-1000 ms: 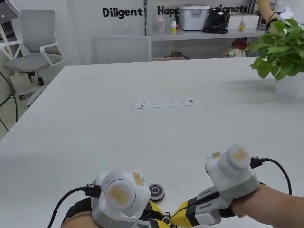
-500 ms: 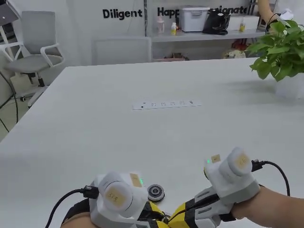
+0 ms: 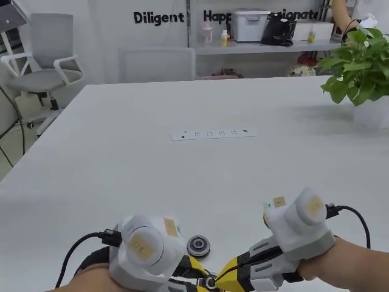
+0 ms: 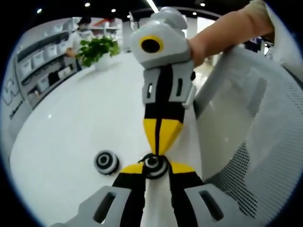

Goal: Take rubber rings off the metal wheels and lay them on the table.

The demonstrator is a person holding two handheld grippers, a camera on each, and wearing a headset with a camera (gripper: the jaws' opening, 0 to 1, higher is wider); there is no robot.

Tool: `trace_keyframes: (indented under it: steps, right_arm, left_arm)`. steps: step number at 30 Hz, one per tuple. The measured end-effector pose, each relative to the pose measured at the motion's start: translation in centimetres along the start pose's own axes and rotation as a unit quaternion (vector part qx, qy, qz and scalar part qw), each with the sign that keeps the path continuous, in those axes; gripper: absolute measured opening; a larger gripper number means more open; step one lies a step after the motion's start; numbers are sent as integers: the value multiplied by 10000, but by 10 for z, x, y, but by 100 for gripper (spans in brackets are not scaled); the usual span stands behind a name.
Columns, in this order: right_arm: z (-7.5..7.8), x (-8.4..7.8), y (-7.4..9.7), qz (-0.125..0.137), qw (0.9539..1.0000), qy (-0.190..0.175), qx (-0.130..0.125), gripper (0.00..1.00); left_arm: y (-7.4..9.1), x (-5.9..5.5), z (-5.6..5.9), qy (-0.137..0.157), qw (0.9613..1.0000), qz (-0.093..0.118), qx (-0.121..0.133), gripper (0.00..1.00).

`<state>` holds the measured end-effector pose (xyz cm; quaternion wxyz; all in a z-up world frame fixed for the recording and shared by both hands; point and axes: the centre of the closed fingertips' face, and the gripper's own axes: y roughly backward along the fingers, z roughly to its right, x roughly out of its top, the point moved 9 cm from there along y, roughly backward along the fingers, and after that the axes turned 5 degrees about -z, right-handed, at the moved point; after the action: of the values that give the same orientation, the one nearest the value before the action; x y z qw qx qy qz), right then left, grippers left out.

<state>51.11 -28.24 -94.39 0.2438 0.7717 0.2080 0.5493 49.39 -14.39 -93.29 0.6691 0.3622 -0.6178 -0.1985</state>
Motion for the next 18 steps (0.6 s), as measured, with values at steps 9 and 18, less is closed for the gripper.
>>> trace_keyframes:
  steps: [9,18]
  right_arm:
    - [-3,7,6,194,9998,-30,20,0]
    - [-9,14,9,297,9995,-66,58,0]
  left_arm:
    - [22,4,6,114,9996,254,-73,26]
    - [52,-2,9,355,9975,601,-58,37]
